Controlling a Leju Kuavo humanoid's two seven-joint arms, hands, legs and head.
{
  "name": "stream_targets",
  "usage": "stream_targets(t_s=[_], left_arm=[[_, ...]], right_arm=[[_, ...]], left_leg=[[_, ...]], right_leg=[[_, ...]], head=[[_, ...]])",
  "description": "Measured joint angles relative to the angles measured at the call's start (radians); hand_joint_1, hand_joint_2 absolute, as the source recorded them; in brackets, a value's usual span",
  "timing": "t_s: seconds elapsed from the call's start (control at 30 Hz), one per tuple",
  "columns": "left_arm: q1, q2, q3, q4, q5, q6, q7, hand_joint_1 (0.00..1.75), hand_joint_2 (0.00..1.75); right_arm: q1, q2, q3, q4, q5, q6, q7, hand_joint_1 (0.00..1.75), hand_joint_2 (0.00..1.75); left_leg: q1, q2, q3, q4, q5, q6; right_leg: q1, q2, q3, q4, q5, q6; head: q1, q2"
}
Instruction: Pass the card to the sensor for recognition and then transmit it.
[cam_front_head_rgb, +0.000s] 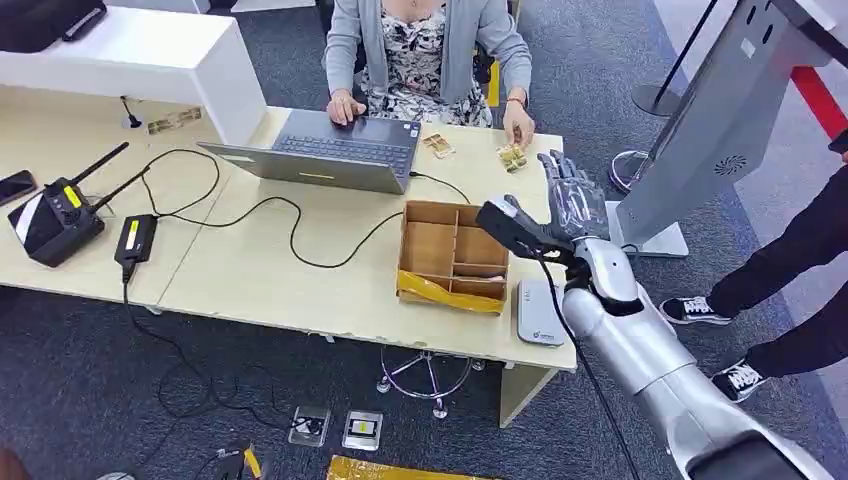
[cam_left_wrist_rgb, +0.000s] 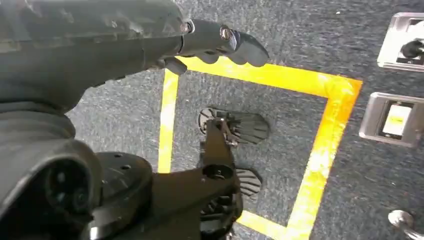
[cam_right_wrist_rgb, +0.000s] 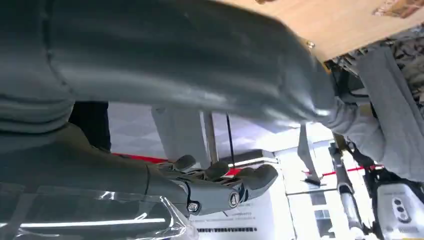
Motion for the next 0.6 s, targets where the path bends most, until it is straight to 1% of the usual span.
stream_targets(t_s=[0.03, 0.17, 0.23, 0.3, 0.43, 0.5, 0.53, 0.6], left_arm=[[0.005, 0.0, 0.0, 0.0, 0.001, -0.002, 0.0, 0.0, 0.0], [0.025, 0.007, 0.0, 0.001, 0.007, -0.008, -0.006, 0.0, 0.0], [0.033, 0.01, 0.001, 0.002, 0.012, -0.009, -0.016, 0.0, 0.0], [0.04, 0.013, 0.002, 0.003, 0.015, -0.01, -0.024, 0.0, 0.0], [0.048, 0.016, 0.008, 0.003, 0.021, -0.01, -0.034, 0.0, 0.0], [0.049, 0.017, 0.008, 0.004, 0.026, -0.008, -0.034, 0.0, 0.0], [0.05, 0.017, 0.009, 0.005, 0.031, -0.005, -0.034, 0.0, 0.0], [0.051, 0.017, 0.012, 0.005, 0.034, 0.001, -0.034, 0.0, 0.0]], right_arm=[[0.018, -0.011, -0.009, -0.032, 0.0, 0.021, 0.016, 0.0, 1.75], [0.076, -0.058, -0.024, -0.167, -0.004, 0.093, 0.061, 0.0, 1.75], [0.109, -0.08, -0.024, -0.231, -0.018, 0.1, 0.076, 0.0, 1.75], [0.14, -0.094, -0.022, -0.279, -0.033, 0.087, 0.082, 0.0, 1.75], [0.195, -0.115, -0.005, -0.383, -0.032, 0.012, 0.102, 0.0, 1.75], [0.224, -0.116, 0.002, -0.416, 0.009, -0.014, 0.117, 0.0, 1.75], [0.24, -0.116, 0.01, -0.436, 0.052, -0.024, 0.131, 0.0, 1.75], [0.267, -0.116, 0.026, -0.467, 0.12, -0.028, 0.154, 0.0, 1.75]], left_leg=[[0.0, 0.0, 0.0, 0.0, 0.0, 0.0], [0.0, 0.001, 0.0, 0.0, 0.0, 0.0], [0.0, 0.001, 0.0, 0.0, 0.0, 0.0], [0.0, 0.001, 0.0, 0.0, 0.0, 0.0], [0.001, 0.001, 0.0, 0.0, 0.0, 0.0], [0.001, 0.001, 0.0, 0.0, 0.0, 0.0], [0.001, 0.001, -0.001, 0.0, 0.0, 0.0], [0.001, 0.001, -0.001, 0.0, 0.0, 0.0]], right_leg=[[0.0, 0.0, 0.0, 0.0, 0.0, 0.0], [0.0, 0.001, -0.001, 0.0, 0.0, 0.0], [0.0, 0.001, 0.0, 0.0, 0.0, 0.0], [0.0, 0.001, -0.001, 0.0, 0.0, 0.0], [0.001, 0.001, -0.001, 0.0, 0.0, 0.0], [0.001, 0.001, 0.0, 0.0, 0.0, 0.0], [0.001, 0.001, 0.0, 0.0, 0.0, 0.0], [0.001, 0.001, -0.001, 0.0, 0.0, 0.0]], head=[[0.0, 0.0], [0.0, 0.0], [0.0, 0.0], [0.0, 0.0], [0.0, 0.0], [0.0, 0.0], [0.0, 0.0], [0.0, 0.0]])
